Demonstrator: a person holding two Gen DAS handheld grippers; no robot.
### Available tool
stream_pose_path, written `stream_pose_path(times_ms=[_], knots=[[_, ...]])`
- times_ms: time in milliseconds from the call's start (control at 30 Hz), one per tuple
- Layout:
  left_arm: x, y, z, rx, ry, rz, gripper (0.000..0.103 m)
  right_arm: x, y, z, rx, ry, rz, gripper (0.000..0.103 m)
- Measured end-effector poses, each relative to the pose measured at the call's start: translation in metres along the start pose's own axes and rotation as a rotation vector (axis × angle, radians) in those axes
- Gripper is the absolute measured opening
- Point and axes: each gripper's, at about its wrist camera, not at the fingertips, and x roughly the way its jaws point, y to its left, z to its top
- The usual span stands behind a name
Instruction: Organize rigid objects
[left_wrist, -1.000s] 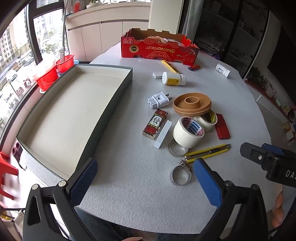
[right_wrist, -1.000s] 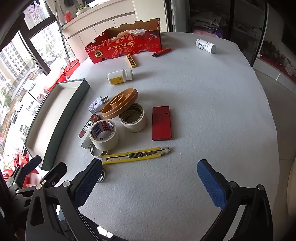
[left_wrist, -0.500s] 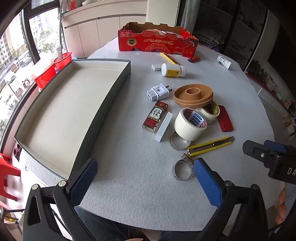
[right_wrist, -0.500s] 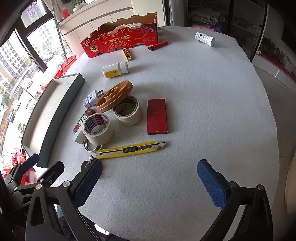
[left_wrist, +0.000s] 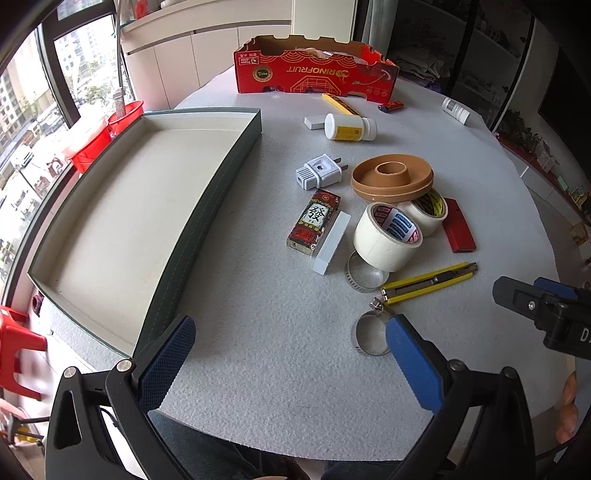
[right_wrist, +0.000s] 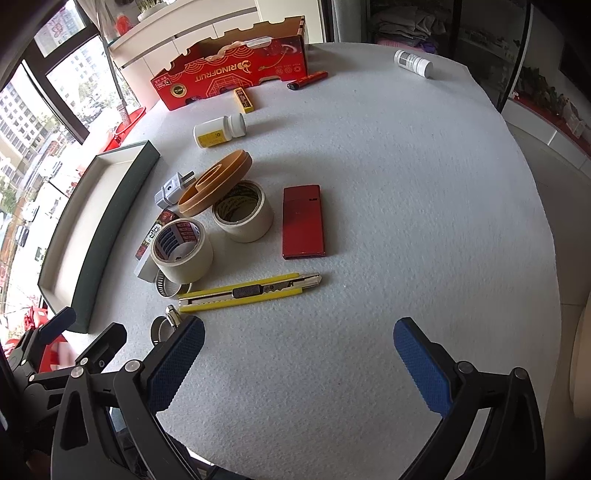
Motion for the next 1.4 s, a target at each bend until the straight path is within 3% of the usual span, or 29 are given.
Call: stream_pose_path(times_ms=[867,1100,1300,1400], knots=[[0.015,0.001,0.022,0.043,0.001,0.043,0.103,0.020,-0.002,0.008,-0.010,0.051,-0.016,0.103],[0.021,-0.002,0.032,0.075,-0.013,0.083,0.103,0.022,-0.004,0.010,-0.007,0.059,-0.017,0.103],[0.029,-0.002,0.036,0.059,-0.004,0.058,0.103,0.024,-0.007,0.011,-0.004,0.065,-0.017,0.103],[0.033,-0.003,0.034,0.049,0.002,0.005,0.103,0.026,-0.008,0.011,0.000,0.071,-0.020,0.103]])
